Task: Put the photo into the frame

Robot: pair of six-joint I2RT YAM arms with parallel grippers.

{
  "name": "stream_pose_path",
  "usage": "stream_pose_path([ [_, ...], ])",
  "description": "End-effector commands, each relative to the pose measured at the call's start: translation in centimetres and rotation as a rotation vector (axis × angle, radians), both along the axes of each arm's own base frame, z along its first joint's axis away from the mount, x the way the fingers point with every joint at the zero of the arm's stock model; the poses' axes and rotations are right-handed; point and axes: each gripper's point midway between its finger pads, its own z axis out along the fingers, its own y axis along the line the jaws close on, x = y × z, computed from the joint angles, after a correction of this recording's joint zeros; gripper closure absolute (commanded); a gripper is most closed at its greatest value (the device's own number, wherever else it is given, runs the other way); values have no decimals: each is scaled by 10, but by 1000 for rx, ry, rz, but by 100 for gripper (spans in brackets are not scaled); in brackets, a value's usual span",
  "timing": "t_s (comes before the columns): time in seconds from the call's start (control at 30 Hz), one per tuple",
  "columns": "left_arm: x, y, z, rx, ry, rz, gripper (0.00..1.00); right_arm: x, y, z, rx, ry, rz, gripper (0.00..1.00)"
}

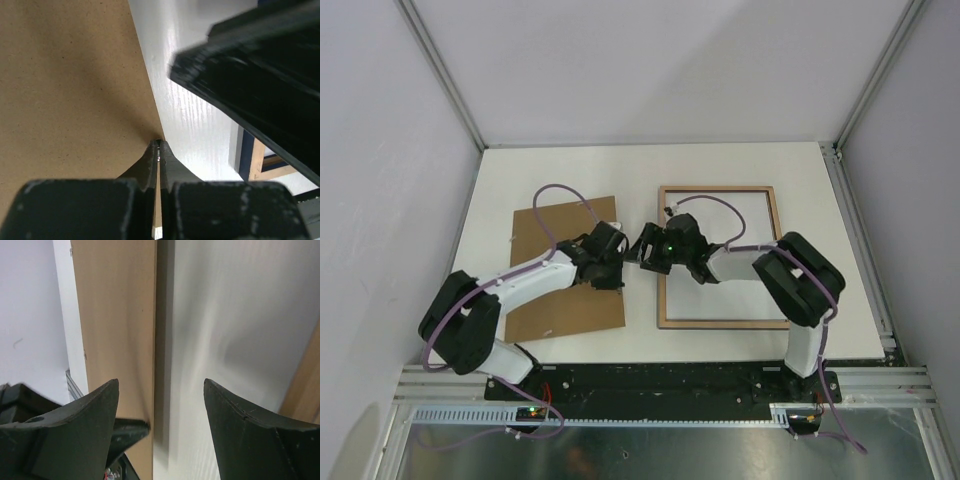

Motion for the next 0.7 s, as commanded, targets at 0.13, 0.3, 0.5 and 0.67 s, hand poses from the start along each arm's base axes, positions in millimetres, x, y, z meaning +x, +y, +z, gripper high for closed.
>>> stream_pose_path([
  [0.13,-4,-19,37,-125,-55,-29,100,16,47,13,152,-26,61,27],
  [0.3,-11,-21,43,-157,-55,-42,100,13,71,11,198,-14,103,27],
  [0.5,-15,-22,48,-179,-59,-56,100,8,91,12,239,-6,148,32],
  [0.67,-16,-22,51,-183,-65,-57,99,6,93,17,267,-4,166,54],
])
